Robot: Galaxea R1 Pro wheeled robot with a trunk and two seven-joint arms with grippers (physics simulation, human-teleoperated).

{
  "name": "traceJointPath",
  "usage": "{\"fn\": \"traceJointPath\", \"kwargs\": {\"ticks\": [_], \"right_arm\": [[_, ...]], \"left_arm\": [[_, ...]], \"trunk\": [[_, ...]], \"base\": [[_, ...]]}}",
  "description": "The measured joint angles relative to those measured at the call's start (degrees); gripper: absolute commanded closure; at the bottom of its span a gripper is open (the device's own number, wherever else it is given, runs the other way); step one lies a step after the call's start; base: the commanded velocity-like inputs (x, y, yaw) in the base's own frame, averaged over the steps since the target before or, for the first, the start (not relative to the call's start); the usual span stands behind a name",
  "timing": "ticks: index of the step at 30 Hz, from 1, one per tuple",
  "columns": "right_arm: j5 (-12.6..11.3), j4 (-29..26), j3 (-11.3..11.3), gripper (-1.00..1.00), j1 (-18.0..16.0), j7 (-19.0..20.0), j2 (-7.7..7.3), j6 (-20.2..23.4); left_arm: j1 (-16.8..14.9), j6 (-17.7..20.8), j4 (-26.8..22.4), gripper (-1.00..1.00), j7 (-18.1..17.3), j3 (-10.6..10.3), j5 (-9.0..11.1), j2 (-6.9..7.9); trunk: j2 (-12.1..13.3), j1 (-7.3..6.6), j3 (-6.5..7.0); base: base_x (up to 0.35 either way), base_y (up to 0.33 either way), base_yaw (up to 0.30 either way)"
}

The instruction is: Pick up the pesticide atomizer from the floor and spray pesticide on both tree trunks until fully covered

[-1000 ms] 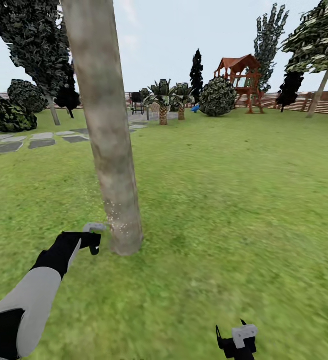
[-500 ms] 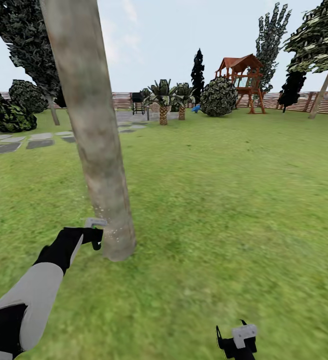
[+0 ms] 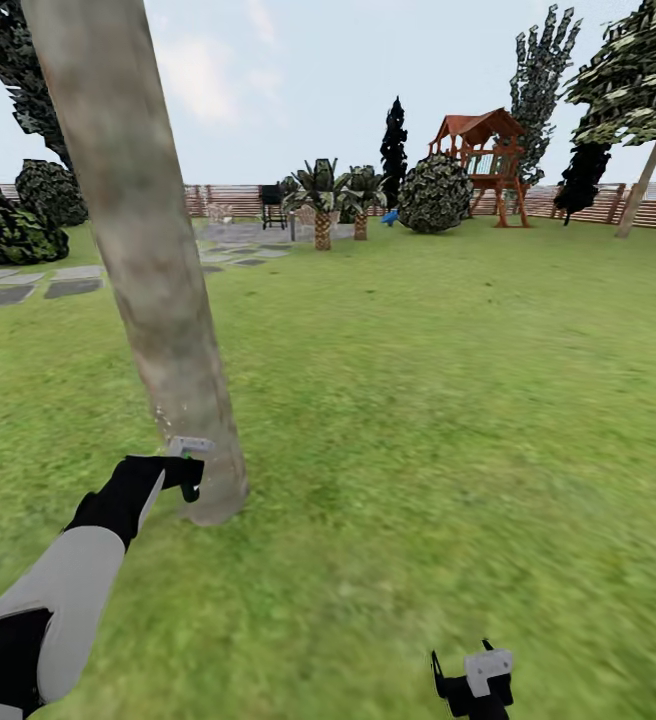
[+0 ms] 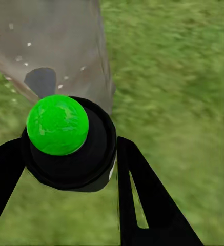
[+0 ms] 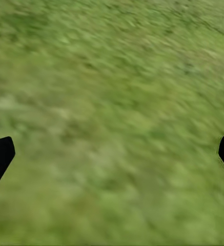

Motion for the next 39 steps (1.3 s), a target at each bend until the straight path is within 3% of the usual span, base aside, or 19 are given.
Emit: {"fn": "traceJointPath", "kwargs": {"ticks": [13,20,24,28,30,36,39], "right_arm": [[0.1,0.0,0.1,-1.00,0.0,0.0,0.01,0.0],[0.1,0.0,0.1,-1.00,0.0,0.0,0.01,0.0],[0.1,0.0,0.1,-1.00,0.0,0.0,0.01,0.0],[0.1,0.0,0.1,-1.00,0.0,0.0,0.01,0.0],[0.1,0.0,0.1,-1.00,0.0,0.0,0.01,0.0],[0.1,0.0,0.1,-1.00,0.0,0.0,0.07,0.0],[0.1,0.0,0.1,-1.00,0.0,0.0,0.10,0.0]], "left_arm": [[0.4,0.0,0.1,1.00,0.0,-0.1,0.1,-0.45],[0.6,0.0,1.0,1.00,0.0,-0.2,0.0,-0.95],[0.8,0.0,1.1,1.00,0.0,-0.3,-0.4,0.58],[2.3,-0.1,1.2,1.00,0.0,0.0,-0.6,4.14],[3.7,0.0,1.2,1.00,0.2,0.3,-0.3,5.03],[6.3,-0.1,1.1,1.00,0.5,0.2,0.1,4.89],[6.7,-0.2,1.2,1.00,0.6,0.2,0.4,3.56]], "trunk": [[0.0,-0.01,0.00],[0.0,-0.01,0.00],[0.0,-0.01,0.00],[0.0,0.01,-0.01],[0.0,0.01,-0.01],[0.0,0.01,0.00],[0.0,0.01,0.00]], "base": [[0.159,-0.260,0.209],[0.199,-0.231,0.032],[0.202,-0.227,0.000],[0.101,-0.247,0.000],[0.012,-0.136,0.002],[0.001,-0.016,0.201],[0.000,-0.001,0.275]]}}
